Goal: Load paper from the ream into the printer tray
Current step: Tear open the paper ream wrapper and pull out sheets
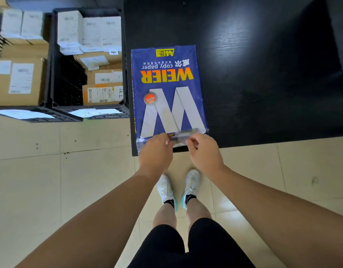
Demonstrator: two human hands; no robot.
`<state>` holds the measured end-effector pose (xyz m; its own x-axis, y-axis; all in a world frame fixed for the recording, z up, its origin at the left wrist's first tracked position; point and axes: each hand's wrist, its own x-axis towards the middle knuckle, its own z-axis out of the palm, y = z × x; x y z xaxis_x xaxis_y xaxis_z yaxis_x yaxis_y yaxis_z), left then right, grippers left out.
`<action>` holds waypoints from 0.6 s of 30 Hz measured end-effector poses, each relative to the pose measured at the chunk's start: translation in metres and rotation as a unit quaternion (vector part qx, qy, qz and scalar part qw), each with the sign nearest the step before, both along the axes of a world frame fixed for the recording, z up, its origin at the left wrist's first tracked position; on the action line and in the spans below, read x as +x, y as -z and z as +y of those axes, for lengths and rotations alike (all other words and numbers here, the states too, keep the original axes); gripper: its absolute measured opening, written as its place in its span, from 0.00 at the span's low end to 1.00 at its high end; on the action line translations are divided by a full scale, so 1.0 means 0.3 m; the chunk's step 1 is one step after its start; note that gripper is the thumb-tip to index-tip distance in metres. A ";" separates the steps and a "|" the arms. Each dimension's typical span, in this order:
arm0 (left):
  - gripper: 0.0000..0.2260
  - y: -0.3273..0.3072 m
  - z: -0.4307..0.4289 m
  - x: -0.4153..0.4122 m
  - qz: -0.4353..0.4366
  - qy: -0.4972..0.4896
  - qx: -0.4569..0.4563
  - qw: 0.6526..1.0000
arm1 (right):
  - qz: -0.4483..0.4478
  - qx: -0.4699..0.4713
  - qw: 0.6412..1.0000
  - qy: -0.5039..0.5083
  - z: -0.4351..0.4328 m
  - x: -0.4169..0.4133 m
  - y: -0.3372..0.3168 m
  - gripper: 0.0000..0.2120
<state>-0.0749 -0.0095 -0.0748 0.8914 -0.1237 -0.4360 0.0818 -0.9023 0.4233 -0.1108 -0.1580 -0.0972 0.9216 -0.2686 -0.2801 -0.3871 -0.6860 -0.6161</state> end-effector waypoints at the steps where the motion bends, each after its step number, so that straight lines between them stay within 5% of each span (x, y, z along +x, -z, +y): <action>1: 0.10 -0.013 -0.002 0.006 -0.006 0.007 0.000 1.000 | 0.002 -0.004 1.000 0.009 -0.009 0.000 -0.015 0.07; 18: 0.11 0.007 0.002 0.071 -0.119 0.127 0.075 0.982 | 0.056 -0.010 0.986 0.156 -0.068 -0.002 -0.013 0.11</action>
